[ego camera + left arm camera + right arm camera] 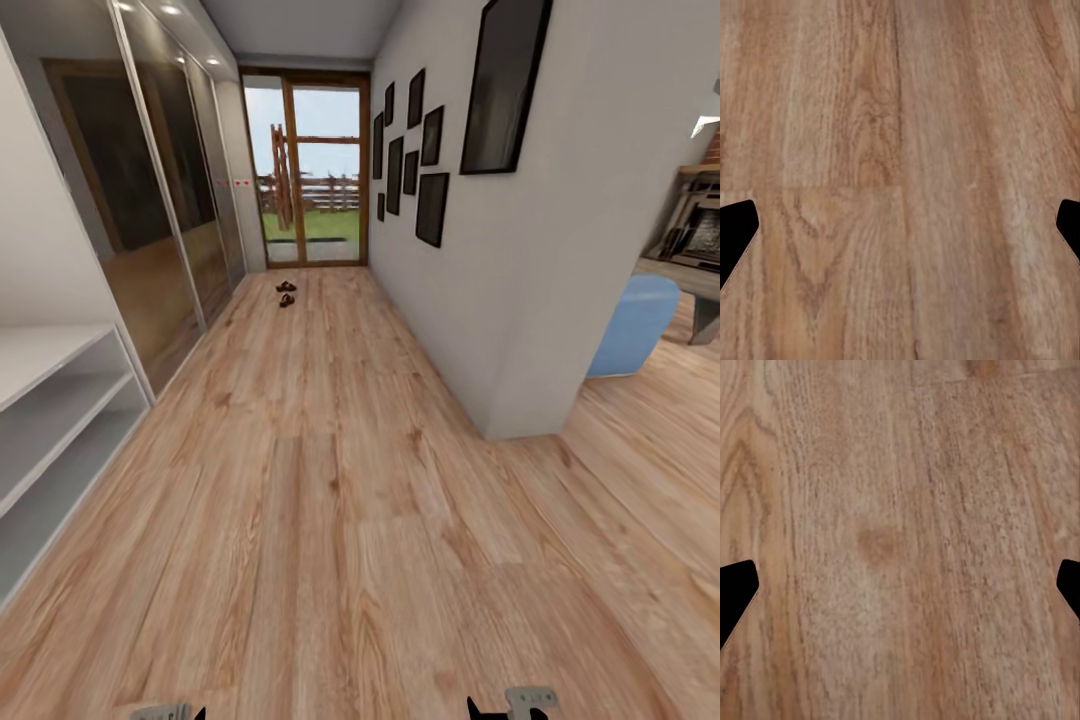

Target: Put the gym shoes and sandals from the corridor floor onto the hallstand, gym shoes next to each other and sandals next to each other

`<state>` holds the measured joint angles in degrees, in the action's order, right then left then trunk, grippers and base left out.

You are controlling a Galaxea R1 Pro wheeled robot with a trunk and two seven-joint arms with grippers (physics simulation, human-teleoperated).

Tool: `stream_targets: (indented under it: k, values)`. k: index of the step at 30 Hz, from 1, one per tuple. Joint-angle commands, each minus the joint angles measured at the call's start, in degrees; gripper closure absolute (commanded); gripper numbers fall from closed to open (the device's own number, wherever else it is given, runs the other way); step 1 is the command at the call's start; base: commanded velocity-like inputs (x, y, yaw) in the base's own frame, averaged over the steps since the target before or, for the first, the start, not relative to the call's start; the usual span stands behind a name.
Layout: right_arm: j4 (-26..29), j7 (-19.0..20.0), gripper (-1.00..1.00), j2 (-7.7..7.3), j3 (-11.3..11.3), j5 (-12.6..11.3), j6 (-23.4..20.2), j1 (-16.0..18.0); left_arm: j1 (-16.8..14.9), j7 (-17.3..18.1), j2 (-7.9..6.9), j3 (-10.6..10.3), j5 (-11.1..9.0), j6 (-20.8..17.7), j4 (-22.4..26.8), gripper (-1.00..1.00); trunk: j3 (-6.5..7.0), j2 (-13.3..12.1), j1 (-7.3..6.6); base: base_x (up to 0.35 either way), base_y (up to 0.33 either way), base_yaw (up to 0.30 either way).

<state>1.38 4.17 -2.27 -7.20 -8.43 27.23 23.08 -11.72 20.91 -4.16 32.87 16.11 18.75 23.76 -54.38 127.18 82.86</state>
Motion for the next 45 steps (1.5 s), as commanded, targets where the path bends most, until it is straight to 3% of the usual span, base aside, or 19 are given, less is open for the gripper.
stream_targets:
  k: [1,17,45]
  values:
    - [-0.1,0.3,-1.0,-0.02,-0.4,-0.6,0.2,0.0,-0.1,0.4,0.03,0.5,0.5,0.2,0.0,-1.0,-0.05,0.0,0.03,0.337,0.0,0.0]
    - [-0.1,0.3,-1.0,-0.02,-0.4,-0.6,0.2,0.0,-0.1,0.4,0.03,0.5,0.4,0.2,0.0,-1.0,-0.05,0.0,0.03,0.337,0.019,0.0]
    - [0.4,0.4,-1.0,-0.32,-0.4,-0.7,1.0,0.0,-0.1,0.4,0.09,0.5,0.4,0.3,-0.1,-1.0,-0.05,0.0,0.03,0.324,0.138,0.0]
